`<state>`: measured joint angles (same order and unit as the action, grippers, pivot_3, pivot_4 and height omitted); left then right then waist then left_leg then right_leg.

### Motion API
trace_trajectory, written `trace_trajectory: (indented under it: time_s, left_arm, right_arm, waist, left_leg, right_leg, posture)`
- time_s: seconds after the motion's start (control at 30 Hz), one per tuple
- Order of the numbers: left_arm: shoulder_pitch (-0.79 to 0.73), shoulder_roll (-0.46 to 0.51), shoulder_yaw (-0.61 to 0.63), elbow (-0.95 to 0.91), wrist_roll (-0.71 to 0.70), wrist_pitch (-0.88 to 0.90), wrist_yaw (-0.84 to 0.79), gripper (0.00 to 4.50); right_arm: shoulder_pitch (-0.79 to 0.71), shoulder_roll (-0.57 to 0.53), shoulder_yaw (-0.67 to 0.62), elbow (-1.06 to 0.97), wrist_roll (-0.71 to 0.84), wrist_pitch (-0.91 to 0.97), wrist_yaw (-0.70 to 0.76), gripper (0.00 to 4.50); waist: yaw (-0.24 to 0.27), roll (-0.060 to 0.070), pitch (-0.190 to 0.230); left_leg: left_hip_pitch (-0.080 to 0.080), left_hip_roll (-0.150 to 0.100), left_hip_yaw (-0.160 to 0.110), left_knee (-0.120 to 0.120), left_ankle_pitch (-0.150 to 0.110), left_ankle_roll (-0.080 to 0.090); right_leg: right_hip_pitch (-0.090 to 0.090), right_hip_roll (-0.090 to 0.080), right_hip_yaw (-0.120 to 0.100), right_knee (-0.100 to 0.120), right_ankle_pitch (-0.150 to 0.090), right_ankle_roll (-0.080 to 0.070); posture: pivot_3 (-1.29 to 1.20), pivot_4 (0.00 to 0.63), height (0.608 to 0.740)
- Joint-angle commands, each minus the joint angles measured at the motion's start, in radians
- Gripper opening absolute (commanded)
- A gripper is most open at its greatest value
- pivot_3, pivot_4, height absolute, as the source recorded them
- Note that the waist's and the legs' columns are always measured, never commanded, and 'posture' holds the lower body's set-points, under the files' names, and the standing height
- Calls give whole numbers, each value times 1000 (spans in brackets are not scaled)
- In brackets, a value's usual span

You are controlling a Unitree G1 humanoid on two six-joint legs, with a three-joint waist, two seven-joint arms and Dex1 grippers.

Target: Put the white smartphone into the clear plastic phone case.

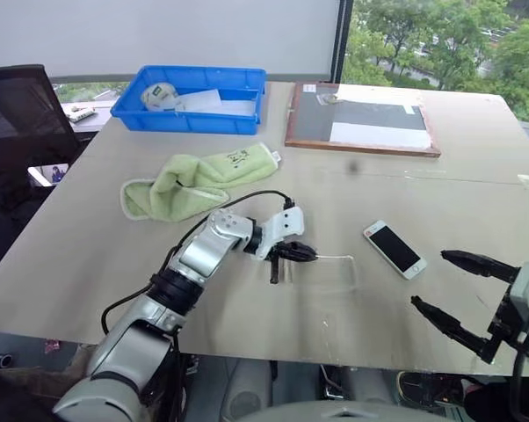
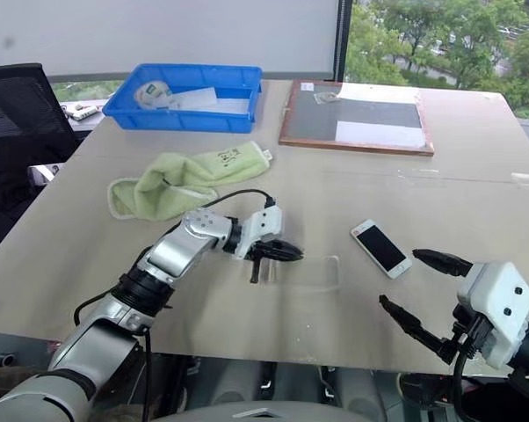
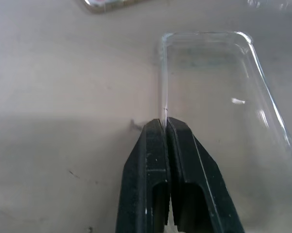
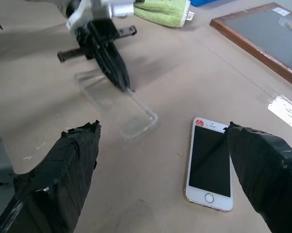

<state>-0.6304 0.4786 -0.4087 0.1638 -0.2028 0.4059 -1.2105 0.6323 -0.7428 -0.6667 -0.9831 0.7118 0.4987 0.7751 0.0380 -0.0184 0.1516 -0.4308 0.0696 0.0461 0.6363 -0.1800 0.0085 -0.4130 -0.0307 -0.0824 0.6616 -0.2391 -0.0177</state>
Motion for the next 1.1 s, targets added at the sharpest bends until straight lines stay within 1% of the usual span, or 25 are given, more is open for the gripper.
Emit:
trace_trajectory:
  time_s: [0.03,0.07,0.1,0.17,0.3,0.5,0.63,0.83,0.9,1.0,1.07,1.1]
  left_arm:
    - [-38,17,77,-93,-82,60,-42,867]
    - [-40,19,84,-102,-84,66,-40,1216]
    - [-43,21,84,-103,-75,63,-35,1659]
    - [-44,21,64,-90,-33,19,-23,1659]
    - [-30,10,34,-81,2,-1,-12,1659]
    - [-12,37,8,-189,-77,222,-88,1659]
    - [-28,44,-26,-195,-85,303,-106,1659]
    - [-79,10,-135,-76,14,228,-113,1659]
    - [-83,11,-180,-40,60,176,-126,1659]
    - [-90,-3,-205,4,114,124,-102,1659]
    - [-85,0,-230,9,153,72,-99,1117]
    - [-81,1,-238,7,165,54,-101,943]
  right_arm:
    - [-8,0,1,-16,-4,-10,-11,4500]
    - [-11,-1,5,-14,-7,-9,-12,4500]
    - [-16,-2,11,-12,-9,-8,-14,4500]
    - [-29,-5,26,-9,-14,-6,-19,4500]
    - [-37,-6,35,-10,-17,-3,-22,4500]
    - [-21,-4,14,-15,-9,-2,-15,4500]
    - [-18,-3,18,-15,-12,-4,-17,4500]
    - [-23,-5,29,-11,-16,-3,-19,4500]
    - [-18,-5,26,-12,-17,-3,-17,4500]
    - [-3,-2,13,-17,-14,-4,-11,4500]
    - [27,-2,-2,-22,-15,-6,8,4500]
    - [40,-2,-7,-24,-15,-6,18,4500]
  waist:
    - [-1,0,1]
    - [-1,0,1]
    - [-1,0,0]
    - [0,0,0]
    - [0,0,1]
    - [-1,-1,1]
    - [0,-1,1]
    - [2,-1,1]
    - [0,-1,1]
    - [1,0,1]
    - [2,0,1]
    - [3,0,1]
  left_leg:
    - [0,0,0,0,0,0]
    - [0,0,0,0,0,0]
    - [0,0,0,0,0,0]
    - [0,0,0,0,0,0]
    - [0,0,1,0,0,0]
    - [0,0,0,0,0,0]
    - [1,0,0,0,0,0]
    - [0,0,0,0,0,0]
    - [0,0,0,0,0,0]
    - [0,0,0,0,0,0]
    - [1,0,0,0,0,0]
    - [1,0,0,0,0,0]
  right_leg:
    - [0,0,0,0,0,0]
    - [0,1,0,0,0,0]
    - [0,2,0,0,0,0]
    - [0,4,0,0,0,0]
    - [0,4,1,0,0,0]
    - [0,4,1,0,0,0]
    - [0,4,1,0,0,0]
    - [0,4,1,0,0,0]
    - [0,4,1,0,0,0]
    - [0,4,1,0,-1,1]
    - [0,4,1,0,0,1]
    - [0,4,1,0,0,1]
  posture:
    - [0,150,740]
    - [0,150,740]
    - [0,150,740]
    - [0,150,740]
    - [0,150,740]
    - [0,150,740]
    - [0,150,740]
    - [0,150,740]
    - [0,150,740]
    - [0,150,740]
    - [0,150,740]
    - [0,150,740]
